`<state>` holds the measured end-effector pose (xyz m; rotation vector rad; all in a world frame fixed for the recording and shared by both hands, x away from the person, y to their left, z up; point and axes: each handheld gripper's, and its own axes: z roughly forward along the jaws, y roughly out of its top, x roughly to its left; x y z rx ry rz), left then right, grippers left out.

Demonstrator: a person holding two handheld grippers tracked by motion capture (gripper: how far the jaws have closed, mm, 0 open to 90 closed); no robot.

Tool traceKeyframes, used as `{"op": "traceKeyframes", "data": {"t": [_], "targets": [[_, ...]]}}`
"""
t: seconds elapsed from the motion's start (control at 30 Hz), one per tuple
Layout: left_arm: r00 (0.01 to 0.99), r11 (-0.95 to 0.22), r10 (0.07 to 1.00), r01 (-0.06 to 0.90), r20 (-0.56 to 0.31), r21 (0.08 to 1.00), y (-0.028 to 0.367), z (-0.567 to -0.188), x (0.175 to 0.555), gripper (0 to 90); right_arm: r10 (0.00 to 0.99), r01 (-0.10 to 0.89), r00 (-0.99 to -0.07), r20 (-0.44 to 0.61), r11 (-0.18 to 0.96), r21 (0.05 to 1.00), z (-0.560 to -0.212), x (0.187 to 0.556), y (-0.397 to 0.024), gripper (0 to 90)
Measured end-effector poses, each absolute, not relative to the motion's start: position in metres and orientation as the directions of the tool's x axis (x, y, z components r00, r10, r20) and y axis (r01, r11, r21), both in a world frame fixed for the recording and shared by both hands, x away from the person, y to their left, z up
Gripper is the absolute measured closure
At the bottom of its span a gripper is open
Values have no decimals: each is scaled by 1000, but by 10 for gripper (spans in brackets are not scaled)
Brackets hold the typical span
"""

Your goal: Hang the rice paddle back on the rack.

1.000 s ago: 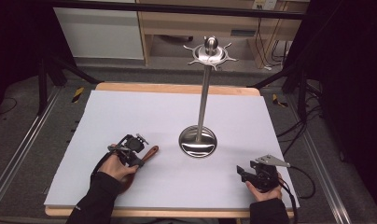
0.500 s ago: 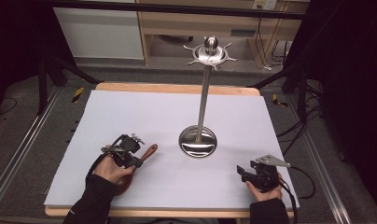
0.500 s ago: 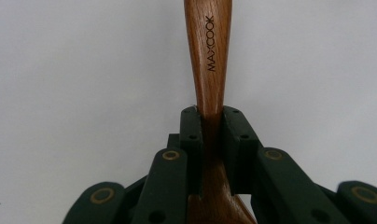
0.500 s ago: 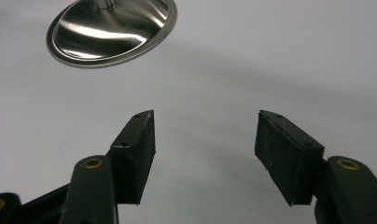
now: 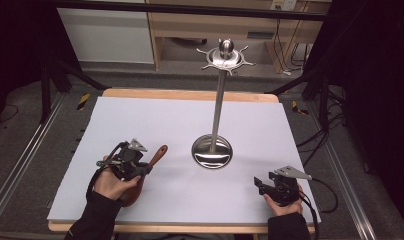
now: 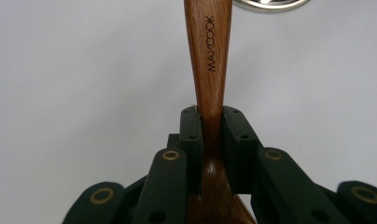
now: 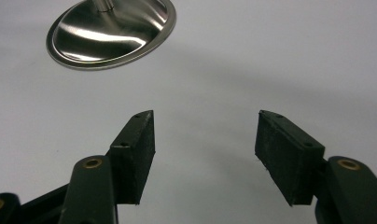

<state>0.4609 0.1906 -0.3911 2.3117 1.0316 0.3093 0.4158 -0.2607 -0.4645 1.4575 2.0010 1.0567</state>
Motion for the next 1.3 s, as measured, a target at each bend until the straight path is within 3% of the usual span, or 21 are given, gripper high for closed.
{"op": "traceKeyframes", "data": {"t": [0.53,1.3], "targets": [[638,-370,770,468,-18,802,198,-381,442,786,937,585,-340,76,147,798,-465,415,-260,360],[645,-248,764,332,-27,910,192,-348,442,786,943,550,-327,57,141,823,-466,416,-259,307]]}}
